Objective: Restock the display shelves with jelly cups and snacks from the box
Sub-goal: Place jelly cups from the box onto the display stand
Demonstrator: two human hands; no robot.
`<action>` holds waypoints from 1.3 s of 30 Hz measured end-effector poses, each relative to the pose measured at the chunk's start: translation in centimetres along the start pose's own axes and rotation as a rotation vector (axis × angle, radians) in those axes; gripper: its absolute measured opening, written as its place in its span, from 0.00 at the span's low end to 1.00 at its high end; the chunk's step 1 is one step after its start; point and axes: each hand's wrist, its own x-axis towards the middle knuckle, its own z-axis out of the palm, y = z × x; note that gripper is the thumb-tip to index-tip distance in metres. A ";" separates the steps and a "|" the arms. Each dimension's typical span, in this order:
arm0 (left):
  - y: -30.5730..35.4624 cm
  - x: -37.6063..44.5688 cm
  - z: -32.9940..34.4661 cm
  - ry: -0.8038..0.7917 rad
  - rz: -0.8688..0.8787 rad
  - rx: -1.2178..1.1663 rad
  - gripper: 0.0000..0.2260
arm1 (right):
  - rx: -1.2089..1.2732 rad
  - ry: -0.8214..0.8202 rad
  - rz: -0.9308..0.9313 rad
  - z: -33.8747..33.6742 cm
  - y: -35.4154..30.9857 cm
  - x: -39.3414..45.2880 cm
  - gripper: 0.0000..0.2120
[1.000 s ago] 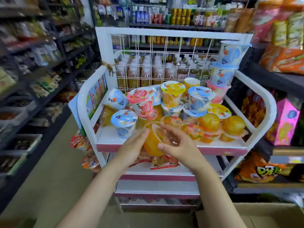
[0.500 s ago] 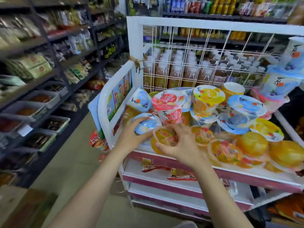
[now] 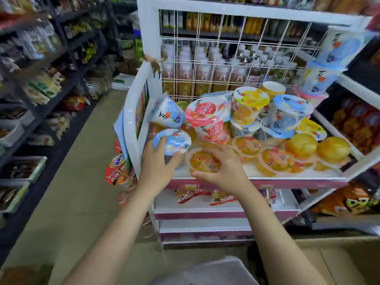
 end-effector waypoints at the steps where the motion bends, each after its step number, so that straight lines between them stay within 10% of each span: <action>1: -0.1 -0.6 0.3 0.044 0.040 0.073 0.27 | -0.047 0.014 0.007 0.4 -0.2 0.0 0.36; 6: -1.9 -0.7 0.3 0.043 0.370 0.325 0.28 | -0.136 0.109 0.037 1.8 -0.8 0.2 0.29; 16: -1.6 0.8 -0.3 -0.026 0.412 0.400 0.31 | -0.517 0.176 -0.010 4.2 0.2 -0.6 0.27; 23: -1.8 1.0 -0.2 -0.040 0.397 0.397 0.34 | -0.021 0.356 -0.014 0.4 -2.0 0.4 0.30; 28: -1.2 1.3 -0.6 -0.079 0.360 0.303 0.35 | 0.116 0.036 0.006 -1.6 -3.4 4.5 0.49; 39: -1.1 1.2 -1.2 -0.086 0.359 0.128 0.35 | 0.161 0.002 -0.047 -1.1 -2.8 7.5 0.43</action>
